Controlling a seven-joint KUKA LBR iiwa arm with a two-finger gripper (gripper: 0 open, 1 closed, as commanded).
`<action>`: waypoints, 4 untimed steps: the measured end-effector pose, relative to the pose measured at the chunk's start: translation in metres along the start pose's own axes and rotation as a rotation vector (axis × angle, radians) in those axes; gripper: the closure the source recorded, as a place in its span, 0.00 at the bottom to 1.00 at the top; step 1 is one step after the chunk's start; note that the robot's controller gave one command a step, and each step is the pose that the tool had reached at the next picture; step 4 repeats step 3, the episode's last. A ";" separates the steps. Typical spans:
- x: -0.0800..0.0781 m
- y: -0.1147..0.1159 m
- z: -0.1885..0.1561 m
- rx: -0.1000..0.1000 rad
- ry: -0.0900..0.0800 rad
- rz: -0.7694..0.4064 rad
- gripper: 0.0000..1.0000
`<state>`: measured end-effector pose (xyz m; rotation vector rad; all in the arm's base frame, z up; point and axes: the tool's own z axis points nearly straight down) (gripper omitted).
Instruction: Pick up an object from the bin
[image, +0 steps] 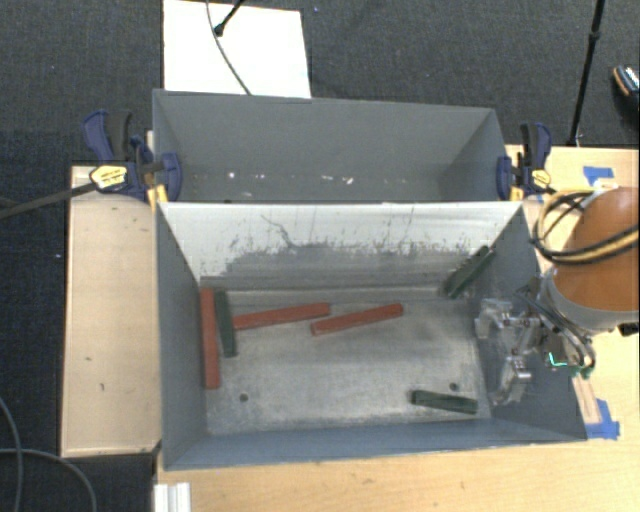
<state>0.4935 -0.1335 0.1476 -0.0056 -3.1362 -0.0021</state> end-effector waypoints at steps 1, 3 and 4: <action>0.015 0.032 0.079 0.002 -0.012 -0.039 0.00; -0.021 0.042 -0.066 0.004 -0.018 -0.136 1.00; -0.021 0.042 -0.066 0.004 -0.018 -0.136 1.00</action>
Offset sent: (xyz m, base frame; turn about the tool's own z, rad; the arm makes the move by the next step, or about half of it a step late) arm -0.0172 0.0307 -0.0776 -0.0358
